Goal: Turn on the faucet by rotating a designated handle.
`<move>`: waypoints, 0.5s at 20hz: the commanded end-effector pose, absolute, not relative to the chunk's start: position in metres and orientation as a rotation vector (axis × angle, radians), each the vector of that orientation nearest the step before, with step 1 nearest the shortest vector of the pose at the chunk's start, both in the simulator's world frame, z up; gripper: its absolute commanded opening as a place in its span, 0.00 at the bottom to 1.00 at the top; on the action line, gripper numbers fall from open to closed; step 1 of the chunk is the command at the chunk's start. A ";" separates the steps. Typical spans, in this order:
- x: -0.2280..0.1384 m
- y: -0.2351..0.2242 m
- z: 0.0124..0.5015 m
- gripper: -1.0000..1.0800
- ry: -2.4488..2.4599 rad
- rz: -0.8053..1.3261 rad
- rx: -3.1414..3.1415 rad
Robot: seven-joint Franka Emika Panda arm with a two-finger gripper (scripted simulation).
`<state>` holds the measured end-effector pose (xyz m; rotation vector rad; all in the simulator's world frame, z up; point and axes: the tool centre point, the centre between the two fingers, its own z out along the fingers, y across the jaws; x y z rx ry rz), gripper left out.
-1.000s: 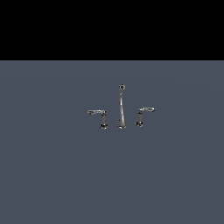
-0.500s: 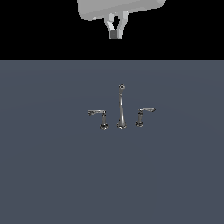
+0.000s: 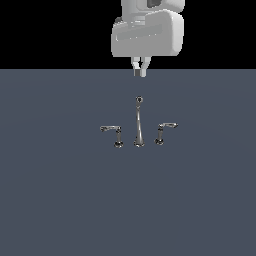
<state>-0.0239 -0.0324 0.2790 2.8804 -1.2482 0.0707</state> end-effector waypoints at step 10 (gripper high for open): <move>0.035 -0.076 0.200 0.00 -1.615 0.045 2.690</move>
